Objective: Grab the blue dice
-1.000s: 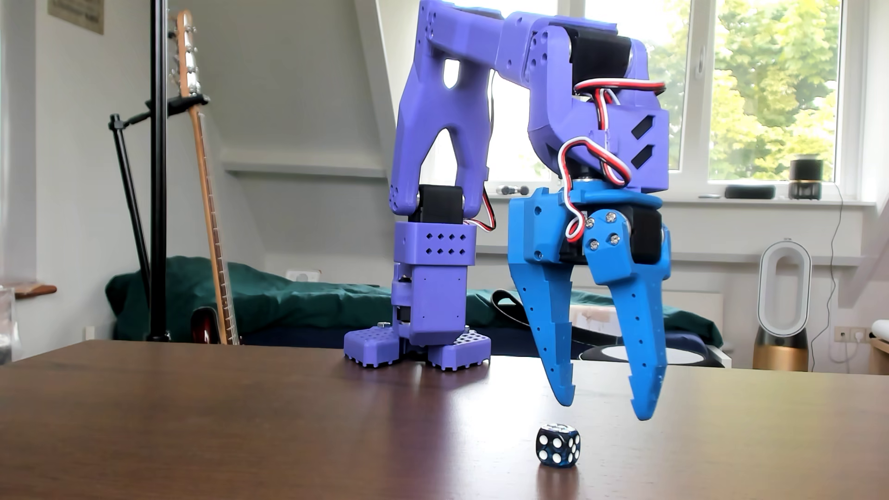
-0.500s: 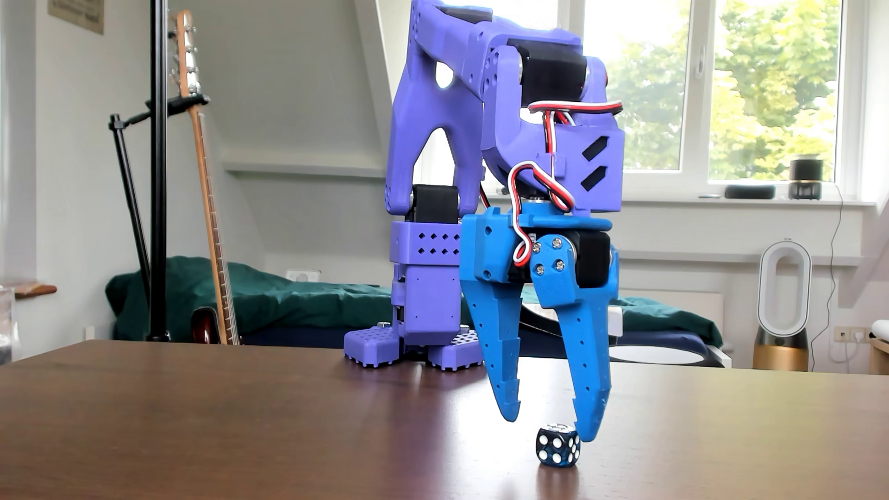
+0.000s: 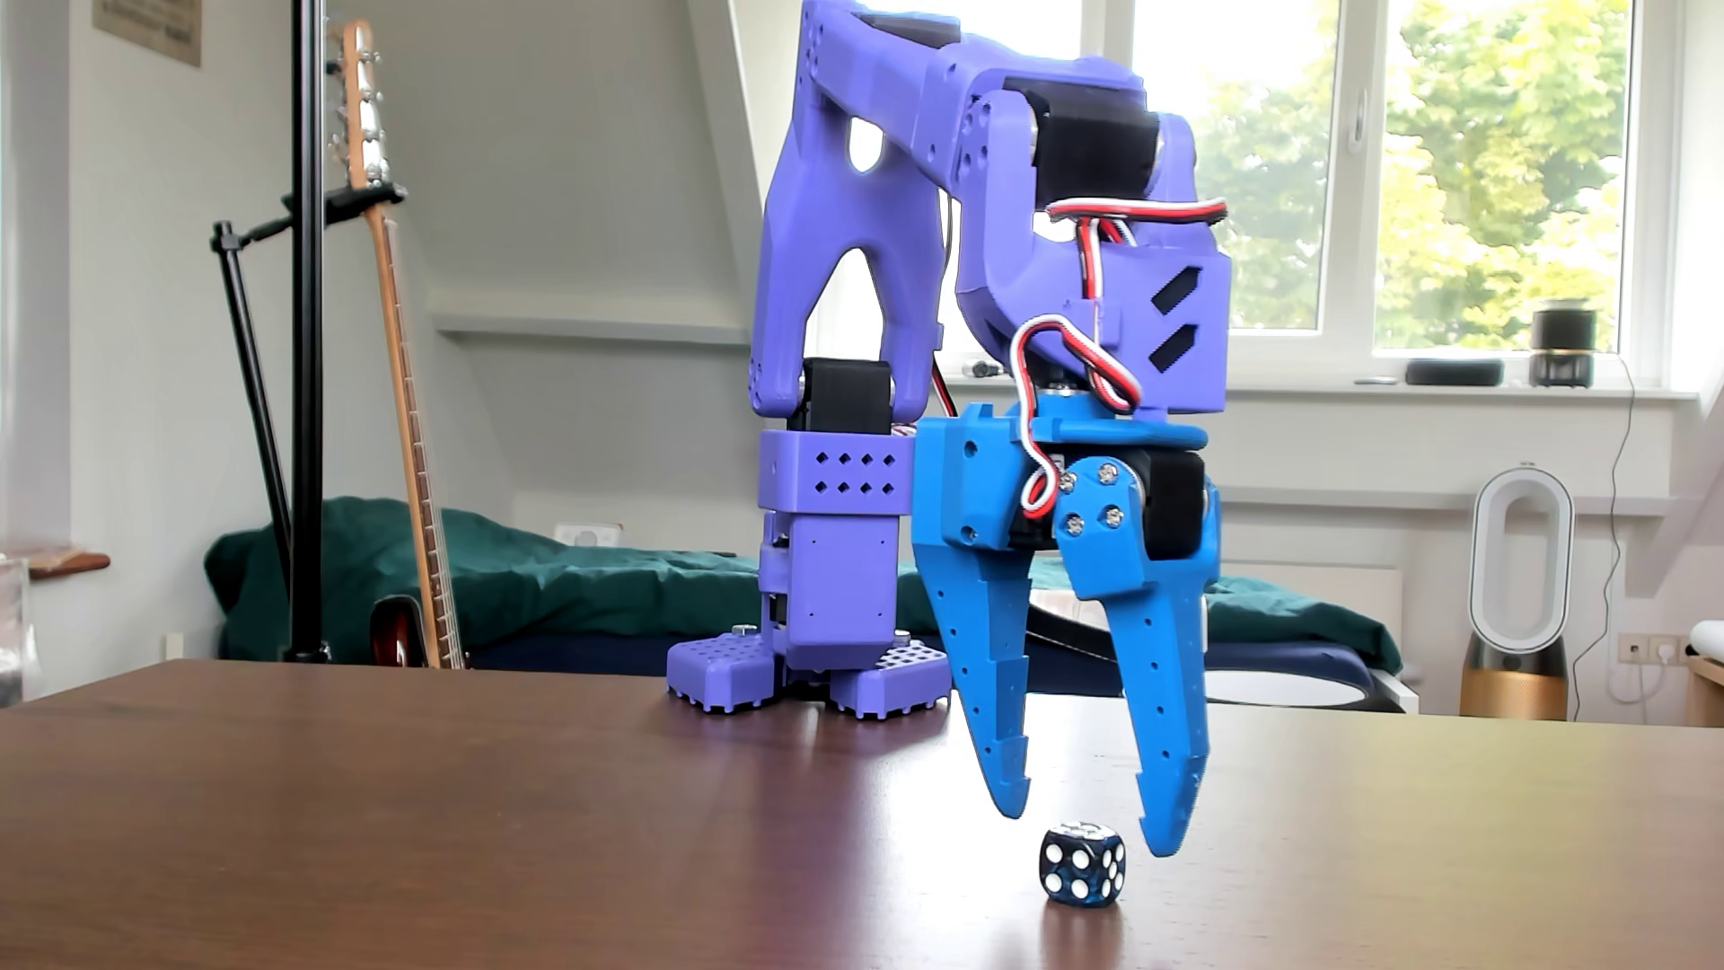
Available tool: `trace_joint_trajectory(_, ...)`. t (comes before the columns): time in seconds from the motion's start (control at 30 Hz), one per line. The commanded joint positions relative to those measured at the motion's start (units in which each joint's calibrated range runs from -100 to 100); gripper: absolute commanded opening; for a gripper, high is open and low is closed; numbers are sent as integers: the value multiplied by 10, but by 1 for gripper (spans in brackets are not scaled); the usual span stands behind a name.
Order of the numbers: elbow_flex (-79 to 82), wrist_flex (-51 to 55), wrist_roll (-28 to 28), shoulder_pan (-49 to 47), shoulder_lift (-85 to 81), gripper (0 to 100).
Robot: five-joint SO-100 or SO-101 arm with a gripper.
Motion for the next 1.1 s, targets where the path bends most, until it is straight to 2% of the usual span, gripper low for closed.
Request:
trace_joint_trajectory(0.0,-33,-5,2,-6,-10,20)
trace_joint_trajectory(0.33,-35,-45,2,-2,27,20)
trace_joint_trajectory(1.07,-58,-48,3,9,44,20)
